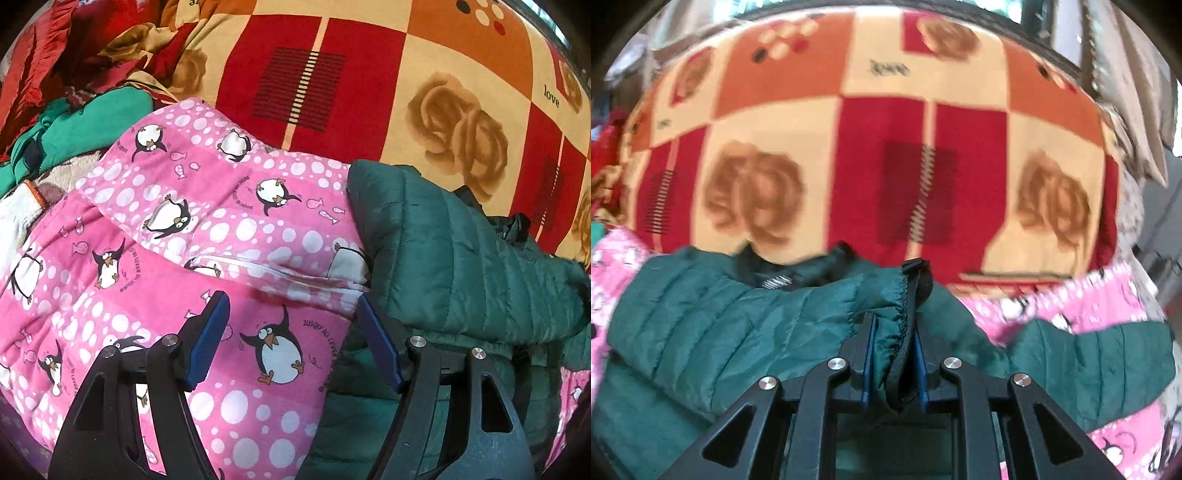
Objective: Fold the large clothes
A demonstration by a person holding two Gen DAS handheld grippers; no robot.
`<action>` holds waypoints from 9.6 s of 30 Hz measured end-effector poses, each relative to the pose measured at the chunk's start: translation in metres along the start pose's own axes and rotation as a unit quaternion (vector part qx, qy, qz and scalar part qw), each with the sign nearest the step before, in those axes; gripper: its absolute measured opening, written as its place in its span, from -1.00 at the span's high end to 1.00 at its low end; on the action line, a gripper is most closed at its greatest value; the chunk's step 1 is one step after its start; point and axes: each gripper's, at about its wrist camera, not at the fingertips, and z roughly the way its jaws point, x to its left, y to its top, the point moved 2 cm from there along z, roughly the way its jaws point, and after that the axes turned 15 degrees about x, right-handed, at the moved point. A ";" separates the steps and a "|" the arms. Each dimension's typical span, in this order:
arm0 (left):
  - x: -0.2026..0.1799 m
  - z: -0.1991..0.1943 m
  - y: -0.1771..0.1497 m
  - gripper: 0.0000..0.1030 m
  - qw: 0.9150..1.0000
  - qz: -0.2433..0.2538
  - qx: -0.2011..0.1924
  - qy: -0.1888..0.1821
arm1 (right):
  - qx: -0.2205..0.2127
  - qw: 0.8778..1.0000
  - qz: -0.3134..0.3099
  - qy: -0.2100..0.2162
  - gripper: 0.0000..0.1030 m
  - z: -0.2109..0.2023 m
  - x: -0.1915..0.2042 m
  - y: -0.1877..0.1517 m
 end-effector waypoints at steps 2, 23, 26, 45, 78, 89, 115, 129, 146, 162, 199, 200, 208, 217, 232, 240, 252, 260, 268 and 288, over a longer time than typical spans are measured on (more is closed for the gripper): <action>-0.005 -0.001 0.002 -0.39 1.000 0.003 -0.001 -0.003 | 0.025 1.000 0.005 -0.008 0.67 0.023 -0.007 -0.003; -0.084 0.054 0.050 -0.39 0.999 0.033 0.009 0.008 | 0.078 0.968 -0.048 0.236 0.04 0.036 0.086 -0.001; -0.083 0.062 0.047 -0.53 0.999 0.029 0.006 0.014 | 0.071 0.967 -0.084 0.232 0.04 0.055 0.122 0.005; -0.088 0.072 0.041 -0.59 0.999 0.028 -0.006 0.018 | 0.082 0.976 -0.057 0.195 -0.49 0.048 0.071 -0.003; -0.087 0.015 0.014 -0.80 0.998 0.046 -0.035 0.000 | 0.111 0.984 0.016 0.142 -0.59 0.054 0.000 -0.043; -0.120 -0.022 -0.023 -0.80 0.994 0.096 -0.050 0.000 | 0.119 0.982 0.026 0.148 -0.59 0.028 -0.001 -0.060; -0.200 -0.071 -0.065 -0.80 0.986 0.143 -0.047 -0.071 | 0.078 0.991 0.045 0.096 -0.59 -0.029 -0.062 -0.088; -0.232 -0.053 -0.059 -0.80 0.986 0.145 -0.026 -0.075 | 0.080 0.989 0.111 0.052 -0.75 -0.014 -0.164 -0.087; -0.229 -0.028 -0.053 -0.80 0.989 0.135 -0.007 -0.059 | 0.089 0.979 0.186 0.000 -0.86 0.012 -0.264 -0.095; -0.225 -0.011 -0.052 -0.80 0.990 0.131 0.008 -0.061 | 0.077 0.945 0.313 -0.062 -0.86 0.008 -0.375 -0.112; -0.185 -0.033 -0.041 -0.79 0.993 0.112 -0.022 -0.037 | -0.011 0.959 0.206 0.196 0.54 -0.022 -0.274 -0.057; -0.183 -0.033 -0.040 -0.80 0.993 0.111 -0.023 -0.035 | -0.011 0.959 0.199 0.200 0.54 -0.023 -0.266 -0.054; -0.162 -0.031 -0.029 -0.79 0.995 0.094 -0.032 -0.019 | -0.010 0.960 0.155 0.232 0.69 -0.033 -0.208 -0.040; -0.143 -0.026 -0.023 -0.79 0.996 0.078 -0.026 -0.019 | 0.027 0.968 0.110 0.223 0.84 -0.017 -0.157 -0.023; -0.139 -0.013 -0.026 -0.79 0.997 0.070 -0.003 -0.024 | 0.113 0.990 -0.012 0.085 -0.49 0.066 -0.109 -0.042; -0.135 -0.012 -0.024 -0.79 0.998 0.066 -0.004 -0.025 | 0.085 0.979 0.077 0.169 0.58 0.056 -0.149 -0.037; -0.129 -0.028 -0.019 -0.79 0.997 0.062 -0.019 -0.029 | 0.021 0.957 0.053 0.283 0.58 -0.016 -0.099 -0.004; -0.114 -0.031 -0.015 -0.79 0.998 0.052 -0.017 -0.031 | 0.010 0.954 0.006 0.299 0.79 -0.031 -0.032 0.017; -0.106 -0.023 -0.013 -0.79 0.998 0.035 -0.006 -0.042 | 0.081 0.979 0.010 0.188 -0.70 0.005 -0.054 0.002; -0.104 -0.021 -0.014 -0.79 0.999 0.031 -0.002 -0.043 | 0.056 0.927 0.099 0.359 0.56 0.010 -0.107 -0.004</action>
